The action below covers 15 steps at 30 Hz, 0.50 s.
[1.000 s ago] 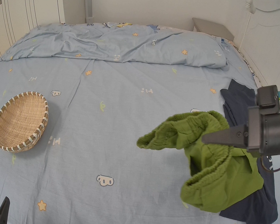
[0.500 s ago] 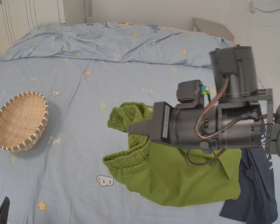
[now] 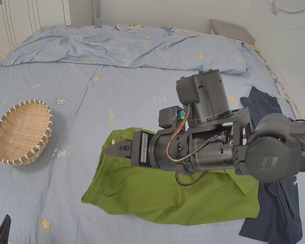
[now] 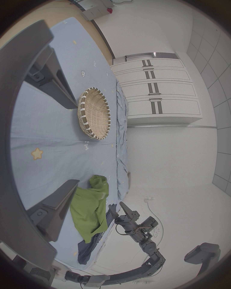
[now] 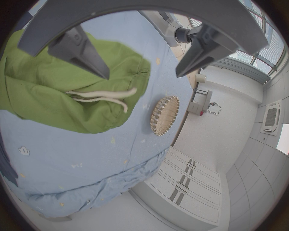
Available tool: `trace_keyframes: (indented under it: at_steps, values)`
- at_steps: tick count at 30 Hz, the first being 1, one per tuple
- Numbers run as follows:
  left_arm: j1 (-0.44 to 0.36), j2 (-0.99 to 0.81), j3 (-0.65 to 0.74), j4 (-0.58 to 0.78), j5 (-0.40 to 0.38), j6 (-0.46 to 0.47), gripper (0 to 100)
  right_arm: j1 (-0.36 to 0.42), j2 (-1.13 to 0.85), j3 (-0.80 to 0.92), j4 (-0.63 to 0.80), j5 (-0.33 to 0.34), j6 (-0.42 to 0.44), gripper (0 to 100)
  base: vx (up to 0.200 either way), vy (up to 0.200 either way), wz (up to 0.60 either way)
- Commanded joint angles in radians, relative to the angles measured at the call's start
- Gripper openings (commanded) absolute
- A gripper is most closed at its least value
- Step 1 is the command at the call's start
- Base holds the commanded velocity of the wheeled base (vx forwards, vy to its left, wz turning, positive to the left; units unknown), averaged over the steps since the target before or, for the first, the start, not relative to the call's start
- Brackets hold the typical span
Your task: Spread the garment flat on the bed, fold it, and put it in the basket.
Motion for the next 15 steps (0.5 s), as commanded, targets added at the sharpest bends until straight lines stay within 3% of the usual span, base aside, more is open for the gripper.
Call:
trace_keyframes:
  at_steps: [1, 9, 13, 14, 15]
  values:
    - [0.0, -0.005, 0.016, 0.0, -0.003, 0.003, 100, 0.009, 0.046, -0.001, 0.014, -0.001, -0.003, 100, 0.0, 0.0, 0.0]
    - [0.003, -0.007, -0.004, -0.006, 0.001, 0.005, 100, -0.01, 0.0, 0.074, 0.044, -0.001, 0.0, 100, 0.0, 0.0, 0.0]
    - [-0.009, 0.103, -0.295, 0.029, -0.075, -0.081, 100, -0.077, -0.223, 0.193, 0.043, 0.016, -0.003, 100, 0.0, 0.0, 0.0]
    - [-0.009, 0.103, -0.295, 0.029, -0.075, -0.081, 100, -0.077, -0.223, 0.193, 0.043, 0.016, -0.003, 100, 0.0, 0.0, 0.0]
    - [-0.022, 0.194, -0.363, 0.058, -0.134, -0.115, 100, -0.097, -0.293, 0.232, 0.04, 0.019, -0.004, 100, 0.0, 0.0, 0.0]
